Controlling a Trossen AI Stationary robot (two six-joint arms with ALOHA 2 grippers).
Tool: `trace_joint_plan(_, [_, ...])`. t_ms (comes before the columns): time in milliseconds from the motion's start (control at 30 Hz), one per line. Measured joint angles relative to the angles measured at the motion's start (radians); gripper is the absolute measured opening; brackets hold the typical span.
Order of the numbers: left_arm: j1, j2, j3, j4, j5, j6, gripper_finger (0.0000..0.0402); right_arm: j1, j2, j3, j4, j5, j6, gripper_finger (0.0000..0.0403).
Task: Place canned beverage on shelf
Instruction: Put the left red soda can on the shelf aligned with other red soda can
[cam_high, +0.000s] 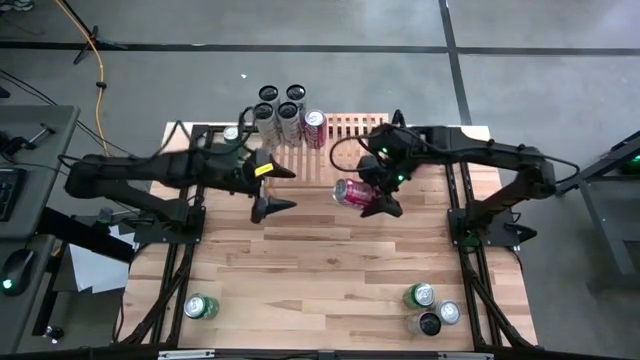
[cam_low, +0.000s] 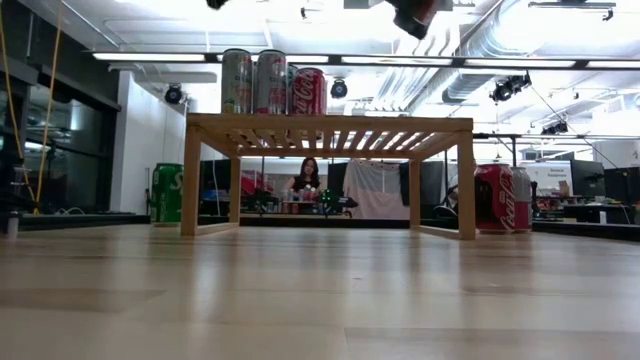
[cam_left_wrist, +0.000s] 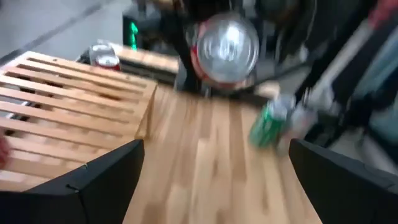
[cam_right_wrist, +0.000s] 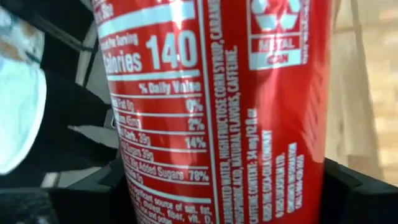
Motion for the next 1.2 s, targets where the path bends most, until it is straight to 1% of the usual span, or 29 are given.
trace_joint_plan(100, [-0.022,-0.037,-0.154,0.258,-0.081,-0.087,0.0392,0.002,-0.079,-0.160,0.197,0.039,0.127,0.0286])
trace_joint_plan(200, [-0.036,-0.037,-0.251,0.488,-0.179,-0.101,0.0392,0.014,-0.139,-0.286,0.496,0.125,0.254,0.0286])
trace_joint_plan(267, [-0.037,-0.009,-0.276,0.613,-0.221,-0.077,0.0392,0.028,-0.151,-0.343,0.685,0.225,0.310,0.0286])
trace_joint_plan(300, [-0.035,0.005,-0.282,0.640,-0.231,-0.062,0.0392,0.035,-0.151,-0.363,0.758,0.273,0.327,0.0286])
trace_joint_plan(400, [-0.024,0.063,-0.280,0.768,-0.240,-0.001,0.0392,0.054,-0.131,-0.387,0.900,0.382,0.341,0.0286])
trace_joint_plan(500, [-0.012,0.118,-0.279,0.896,-0.240,0.032,0.0392,0.061,-0.099,-0.388,0.957,0.435,0.342,0.0286])
trace_joint_plan(600, [0.005,0.158,-0.280,0.978,-0.226,0.024,0.0392,0.063,-0.072,-0.388,1.008,0.437,0.342,0.0286])
trace_joint_plan(733, [0.019,0.179,-0.280,1.027,-0.212,0.003,0.0392,0.064,-0.048,-0.388,1.043,0.434,0.342,0.0286])
trace_joint_plan(933, [0.036,0.180,-0.280,1.045,-0.206,0.002,0.0392,0.082,-0.018,-0.387,1.153,0.429,0.334,0.0286])
trace_joint_plan(1067, [0.043,0.181,-0.280,1.045,-0.161,0.002,0.0392,0.094,0.005,-0.388,1.181,0.408,0.333,0.0286])
trace_joint_plan(1200, [0.043,0.181,-0.280,1.050,-0.160,0.001,0.0392,0.098,0.025,-0.388,1.194,0.405,0.338,0.0286])
